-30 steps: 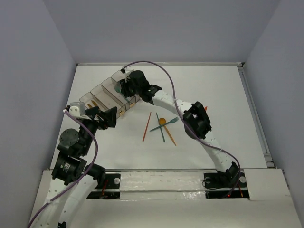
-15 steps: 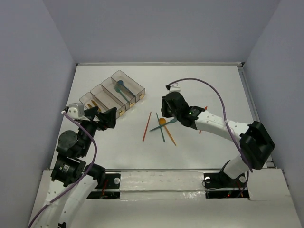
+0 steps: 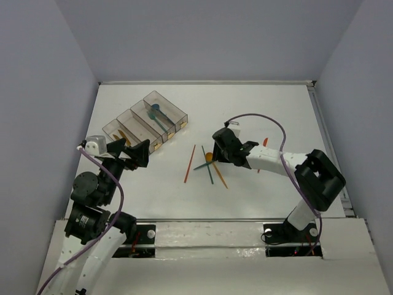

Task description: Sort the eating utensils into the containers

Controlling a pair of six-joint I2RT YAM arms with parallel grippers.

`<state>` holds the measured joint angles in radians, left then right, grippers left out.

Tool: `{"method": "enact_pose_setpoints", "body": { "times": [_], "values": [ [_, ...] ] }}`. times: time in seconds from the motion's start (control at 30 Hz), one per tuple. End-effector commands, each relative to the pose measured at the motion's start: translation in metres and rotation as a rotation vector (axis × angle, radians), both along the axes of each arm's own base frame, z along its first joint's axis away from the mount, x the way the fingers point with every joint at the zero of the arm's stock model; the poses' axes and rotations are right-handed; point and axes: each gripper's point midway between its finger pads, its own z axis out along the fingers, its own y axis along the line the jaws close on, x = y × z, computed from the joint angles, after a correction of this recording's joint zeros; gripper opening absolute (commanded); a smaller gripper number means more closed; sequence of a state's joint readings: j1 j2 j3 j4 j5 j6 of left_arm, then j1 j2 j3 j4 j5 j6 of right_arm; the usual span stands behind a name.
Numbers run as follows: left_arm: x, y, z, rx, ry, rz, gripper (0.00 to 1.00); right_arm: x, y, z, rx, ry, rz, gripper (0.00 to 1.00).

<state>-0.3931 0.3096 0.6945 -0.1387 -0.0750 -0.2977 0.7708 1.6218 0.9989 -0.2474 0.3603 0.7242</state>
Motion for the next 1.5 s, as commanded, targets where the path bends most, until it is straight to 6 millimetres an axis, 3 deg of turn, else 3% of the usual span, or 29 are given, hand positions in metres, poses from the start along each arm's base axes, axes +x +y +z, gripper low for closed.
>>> {"method": "enact_pose_setpoints", "body": {
  "times": [0.0, 0.17, 0.43, 0.7, 0.93, 1.23, 1.47],
  "values": [
    [-0.007, -0.001, 0.023, -0.035, -0.072, -0.017, 0.99, 0.016, 0.016, 0.002, 0.098, -0.004, -0.058, 0.49],
    [-0.007, 0.000, 0.024, -0.034, -0.075, -0.017, 0.99, 0.020, 0.008, -0.008, 0.113, -0.004, -0.104, 0.41],
    [-0.007, -0.001, 0.023, -0.032, -0.071, -0.018, 0.99, 0.020, 0.012, -0.029, 0.156, 0.030, -0.101, 0.48],
    [-0.005, -0.002, 0.022, -0.030, -0.067, -0.020, 0.99, 0.020, 0.004, -0.034, 0.136, 0.028, -0.136, 0.40],
    [-0.005, -0.001, 0.022, -0.030, -0.065, -0.017, 0.99, 0.031, -0.013, -0.047, 0.028, 0.030, -0.163, 0.37],
    [-0.006, -0.001, 0.023, -0.032, -0.069, -0.017, 0.99, 0.038, -0.009, -0.048, -0.043, 0.042, -0.114, 0.44],
    [-0.007, -0.001, 0.024, -0.034, -0.072, -0.019, 0.99, 0.041, -0.014, -0.051, -0.091, 0.050, -0.123, 0.29]
  ]
}}
